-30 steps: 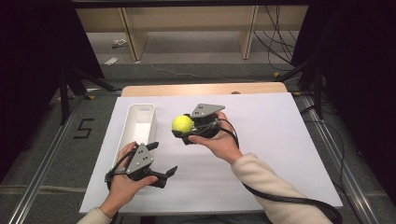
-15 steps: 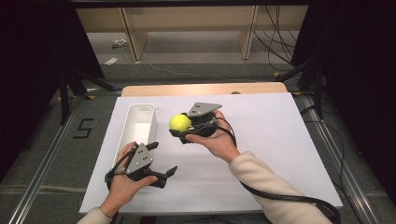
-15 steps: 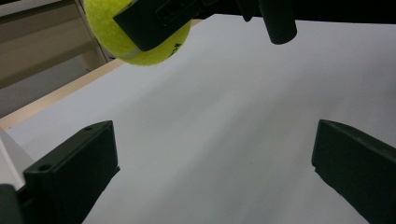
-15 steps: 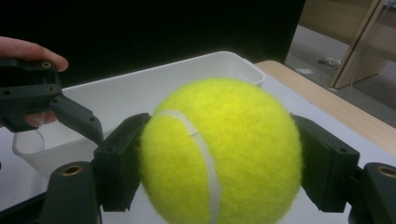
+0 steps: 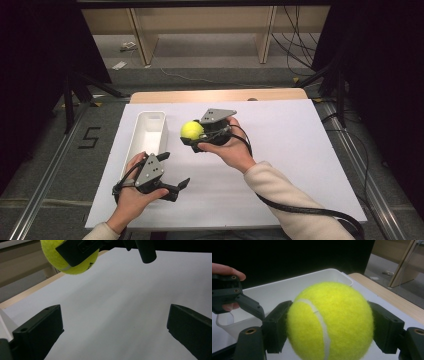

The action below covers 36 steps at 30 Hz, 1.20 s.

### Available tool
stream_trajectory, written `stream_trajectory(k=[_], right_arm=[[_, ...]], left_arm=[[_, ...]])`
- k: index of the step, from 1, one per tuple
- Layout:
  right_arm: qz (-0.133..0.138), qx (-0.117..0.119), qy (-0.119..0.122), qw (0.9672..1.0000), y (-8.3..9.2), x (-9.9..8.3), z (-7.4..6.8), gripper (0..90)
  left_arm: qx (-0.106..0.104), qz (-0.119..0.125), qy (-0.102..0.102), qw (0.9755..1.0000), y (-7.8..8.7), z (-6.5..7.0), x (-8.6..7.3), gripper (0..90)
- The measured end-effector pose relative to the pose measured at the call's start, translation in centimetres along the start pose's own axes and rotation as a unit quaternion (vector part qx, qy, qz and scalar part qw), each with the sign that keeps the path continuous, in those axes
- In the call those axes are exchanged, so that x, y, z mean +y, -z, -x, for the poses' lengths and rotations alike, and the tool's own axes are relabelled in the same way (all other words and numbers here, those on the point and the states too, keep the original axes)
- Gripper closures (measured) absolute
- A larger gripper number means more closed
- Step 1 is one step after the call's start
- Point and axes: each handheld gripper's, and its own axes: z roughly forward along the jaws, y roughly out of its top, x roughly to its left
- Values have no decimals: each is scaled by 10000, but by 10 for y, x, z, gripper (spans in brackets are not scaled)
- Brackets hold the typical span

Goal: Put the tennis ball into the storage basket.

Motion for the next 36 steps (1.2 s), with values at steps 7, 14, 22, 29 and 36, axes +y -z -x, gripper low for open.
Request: stream_trajectory(k=[7, 14, 22, 29, 36], right_arm=[[-14, -11, -10, 10000, -1, 1, 0, 261], [-23, -10, 16, 10000, -3, 2, 0, 261], [-28, -2, 32, 10000, -4, 6, -1, 262], [-10, -19, 68, 10000, -6, 10, -1, 262], [-16, -16, 61, 10000, -7, 12, 0, 261]], left_arm=[[-14, -1, -69, 10000, 0, -1, 0, 0], [-24, 4, -281, 9996, -1, -4, 1, 0], [-12, 9, -327, 9995, 0, -4, 2, 0], [-182, -1, 947, 9953, -1, 14, -3, 0], [-180, -3, 948, 9953, -1, 14, -3, 0]])
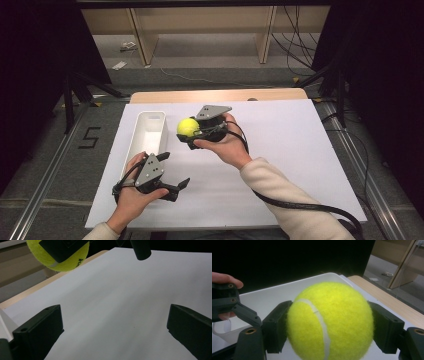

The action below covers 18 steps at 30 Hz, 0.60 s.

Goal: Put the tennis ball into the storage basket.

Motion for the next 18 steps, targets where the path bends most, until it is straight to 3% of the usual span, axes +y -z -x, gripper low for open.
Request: stream_trajectory(k=[18], right_arm=[[-20, 22, 101, 9999, -8, 7, -2, 261]], left_arm=[[-2, -2, -13, 10000, 0, 0, 0, 0]])
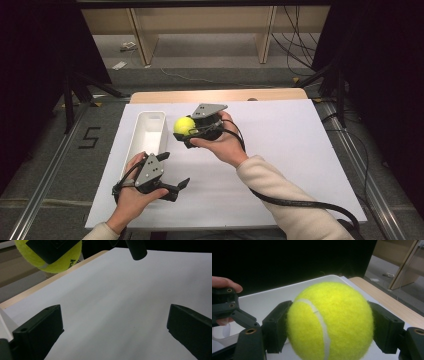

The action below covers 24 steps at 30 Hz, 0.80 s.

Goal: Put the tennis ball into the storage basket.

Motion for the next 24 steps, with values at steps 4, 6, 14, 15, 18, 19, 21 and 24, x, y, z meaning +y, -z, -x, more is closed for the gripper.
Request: stream_trajectory(k=[4, 6, 14, 15, 18, 19, 21, 24], right_arm=[[-20, 21, -1, 10000, -1, 0, -1, 261], [-22, 34, -23, 10000, -2, 1, -1, 261], [-6, 17, -25, 10000, -3, 3, -1, 261], [-12, 15, -26, 10000, -3, 3, -1, 261], [-26, 16, -18, 10000, -3, 4, 0, 262], [-27, 16, -14, 10000, -3, 5, 0, 261], [-21, 18, -7, 10000, -4, 5, 0, 261], [-21, 16, -5, 10000, -5, 6, -1, 261]], left_arm=[[5, 9, -8, 10000, 0, 0, 0, 0], [8, 6, -15, 10000, 0, 0, 0, 0], [5, 11, -7, 10000, 0, 0, 0, 0], [5, 10, -9, 10000, 0, 0, 0, 0], [3, 10, -12, 10000, 0, 0, 0, 0], [2, 10, -17, 10000, 0, 0, 0, 0], [4, 9, -13, 10000, 0, 0, 0, 0], [3, 9, -11, 10000, 0, 0, 0, 0]])
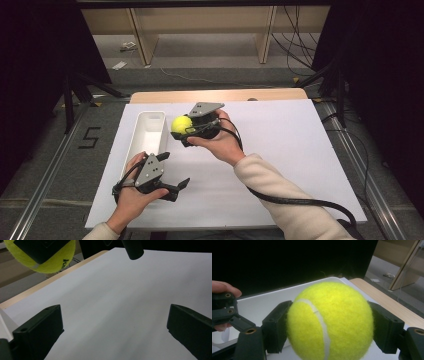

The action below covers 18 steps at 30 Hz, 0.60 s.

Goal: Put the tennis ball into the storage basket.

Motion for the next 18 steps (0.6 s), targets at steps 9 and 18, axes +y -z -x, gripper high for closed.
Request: stream_trajectory(k=[9, 18], right_arm=[[-16, 0, 21, 10000, -3, 3, -1, 261], [7, 30, 49, 10000, -7, 6, -1, 262]], left_arm=[[1, 1, 2, 10000, 0, 0, 0, 0], [-3, 10, 4, 10000, 0, 0, 0, 0]])
